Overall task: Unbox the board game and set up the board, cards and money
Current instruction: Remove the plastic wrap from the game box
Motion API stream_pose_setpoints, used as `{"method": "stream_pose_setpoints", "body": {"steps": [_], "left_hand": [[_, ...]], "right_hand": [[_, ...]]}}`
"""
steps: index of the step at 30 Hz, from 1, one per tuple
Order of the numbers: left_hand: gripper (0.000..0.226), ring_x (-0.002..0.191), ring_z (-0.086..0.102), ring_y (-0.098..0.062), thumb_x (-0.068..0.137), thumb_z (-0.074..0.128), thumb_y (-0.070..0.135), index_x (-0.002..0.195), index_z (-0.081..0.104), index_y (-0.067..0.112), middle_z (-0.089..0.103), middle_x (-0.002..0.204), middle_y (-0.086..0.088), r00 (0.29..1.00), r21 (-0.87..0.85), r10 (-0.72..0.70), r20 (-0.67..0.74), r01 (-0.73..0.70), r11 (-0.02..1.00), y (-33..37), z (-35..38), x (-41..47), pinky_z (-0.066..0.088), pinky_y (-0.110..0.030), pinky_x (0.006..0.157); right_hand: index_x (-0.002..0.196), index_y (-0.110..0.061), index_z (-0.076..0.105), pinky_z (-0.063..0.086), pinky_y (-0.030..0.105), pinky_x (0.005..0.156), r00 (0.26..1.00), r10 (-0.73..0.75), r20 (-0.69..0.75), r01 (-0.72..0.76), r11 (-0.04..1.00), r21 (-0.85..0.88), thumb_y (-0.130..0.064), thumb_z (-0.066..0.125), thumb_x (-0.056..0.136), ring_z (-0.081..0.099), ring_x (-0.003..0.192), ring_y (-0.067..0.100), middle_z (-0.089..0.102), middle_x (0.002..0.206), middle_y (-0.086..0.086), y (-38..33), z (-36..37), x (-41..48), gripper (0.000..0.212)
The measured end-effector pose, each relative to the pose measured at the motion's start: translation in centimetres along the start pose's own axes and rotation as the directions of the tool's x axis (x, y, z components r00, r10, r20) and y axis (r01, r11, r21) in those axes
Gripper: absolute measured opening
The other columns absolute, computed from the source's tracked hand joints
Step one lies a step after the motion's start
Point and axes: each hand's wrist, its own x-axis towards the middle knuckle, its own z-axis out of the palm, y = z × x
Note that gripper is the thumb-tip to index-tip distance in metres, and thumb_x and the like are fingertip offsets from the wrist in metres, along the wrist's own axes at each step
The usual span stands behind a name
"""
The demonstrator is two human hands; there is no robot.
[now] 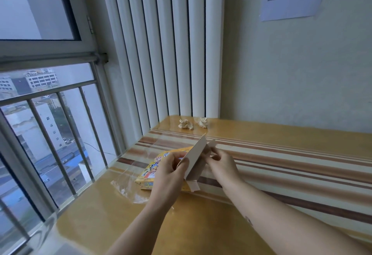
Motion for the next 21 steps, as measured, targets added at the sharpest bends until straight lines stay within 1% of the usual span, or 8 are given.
{"method": "stream_pose_setpoints", "body": {"steps": [2, 6, 8, 10, 15, 18, 19, 21], "left_hand": [[0.014, 0.063, 0.056, 0.009, 0.096, 0.052, 0.016, 0.104, 0.063, 0.021, 0.066, 0.089, 0.002, 1.0, 0.002, 0.0, 0.007, 0.0, 1.0, 0.1, 0.3, 0.0, 0.041, -0.006, 0.054], [0.013, 0.062, 0.056, 0.009, 0.095, 0.053, 0.016, 0.103, 0.063, 0.019, 0.065, 0.083, 0.006, 1.0, 0.036, -0.007, 0.014, 0.006, 0.999, -0.2, 0.7, -0.1, 0.04, -0.007, 0.053], [0.012, 0.064, 0.059, 0.006, 0.094, 0.054, 0.015, 0.099, 0.064, 0.018, 0.066, 0.081, 0.006, 0.999, 0.015, -0.014, 0.034, 0.014, 1.0, -0.4, 1.0, -0.4, 0.043, -0.009, 0.056], [0.011, 0.065, 0.061, 0.005, 0.094, 0.054, 0.014, 0.097, 0.064, 0.017, 0.066, 0.079, 0.009, 0.999, 0.012, -0.006, 0.043, 0.006, 1.0, -0.5, 1.2, -0.7, 0.043, -0.008, 0.056], [0.013, 0.066, 0.061, 0.008, 0.097, 0.051, 0.013, 0.103, 0.062, 0.016, 0.064, 0.083, 0.01, 0.999, 0.022, 0.024, 0.042, -0.025, 0.999, -0.2, 1.2, -0.9, 0.043, -0.008, 0.054], [0.017, 0.086, 0.06, 0.005, 0.097, 0.05, 0.019, 0.111, 0.059, 0.023, 0.062, 0.098, 0.013, 0.99, 0.128, 0.091, 0.104, -0.105, 0.986, -0.8, 1.1, -0.9, 0.047, -0.013, 0.072], [0.021, 0.097, 0.057, 0.002, 0.097, 0.048, 0.025, 0.115, 0.058, 0.027, 0.059, 0.107, 0.015, 0.982, 0.238, 0.13, 0.136, -0.159, 0.958, -1.3, 1.2, -0.7, 0.046, -0.02, 0.084], [0.031, 0.115, 0.046, -0.004, 0.098, 0.04, 0.032, 0.127, 0.052, 0.034, 0.049, 0.122, 0.02, 0.966, 0.478, 0.149, 0.211, -0.235, 0.847, -2.2, 1.2, -0.2, 0.031, -0.038, 0.103]], "right_hand": [[0.113, -0.019, 0.063, 0.048, 0.027, 0.073, 0.996, 0.08, 0.035, -0.083, 0.99, 0.115, -0.033, 0.064, 0.089, 0.061, 0.097, 0.016, 0.067, 0.103, -0.005, 0.6, 0.1, -1.1, 0.027], [0.087, -0.016, 0.071, 0.044, 0.029, 0.067, 0.959, 0.228, 0.171, -0.267, 0.929, 0.258, -0.022, 0.067, 0.086, 0.064, 0.08, 0.02, 0.071, 0.083, 0.003, 0.9, 0.1, -2.1, 0.007], [0.083, -0.014, 0.066, 0.044, 0.026, 0.056, 0.903, 0.339, 0.264, -0.415, 0.85, 0.324, -0.021, 0.066, 0.087, 0.06, 0.064, 0.015, 0.067, 0.07, 0.003, 0.3, -0.1, -2.1, 0.008], [0.082, -0.014, 0.062, 0.042, 0.023, 0.051, 0.84, 0.421, 0.341, -0.526, 0.785, 0.327, -0.023, 0.064, 0.089, 0.056, 0.059, 0.012, 0.062, 0.059, -0.001, -0.4, -0.4, -2.0, 0.012], [0.074, -0.013, 0.057, 0.044, 0.024, 0.054, 0.826, 0.449, 0.34, -0.557, 0.745, 0.367, -0.028, 0.07, 0.085, 0.051, 0.057, 0.013, 0.053, 0.041, -0.004, 0.1, -0.5, -1.6, 0.022], [0.079, -0.011, 0.061, 0.045, 0.023, 0.047, 0.829, 0.411, 0.378, -0.552, 0.71, 0.438, -0.026, 0.065, 0.089, 0.058, 0.054, 0.012, 0.06, 0.05, -0.001, 0.3, -0.3, -1.6, 0.019], [0.079, -0.009, 0.061, 0.045, 0.021, 0.043, 0.828, 0.393, 0.401, -0.553, 0.692, 0.464, -0.023, 0.062, 0.091, 0.059, 0.05, 0.011, 0.062, 0.052, 0.001, 0.3, -0.4, -1.7, 0.019], [0.079, -0.006, 0.061, 0.047, 0.021, 0.043, 0.828, 0.367, 0.423, -0.553, 0.662, 0.507, -0.018, 0.058, 0.093, 0.059, 0.048, 0.013, 0.061, 0.055, 0.004, 0.4, -0.5, -1.8, 0.019]]}}
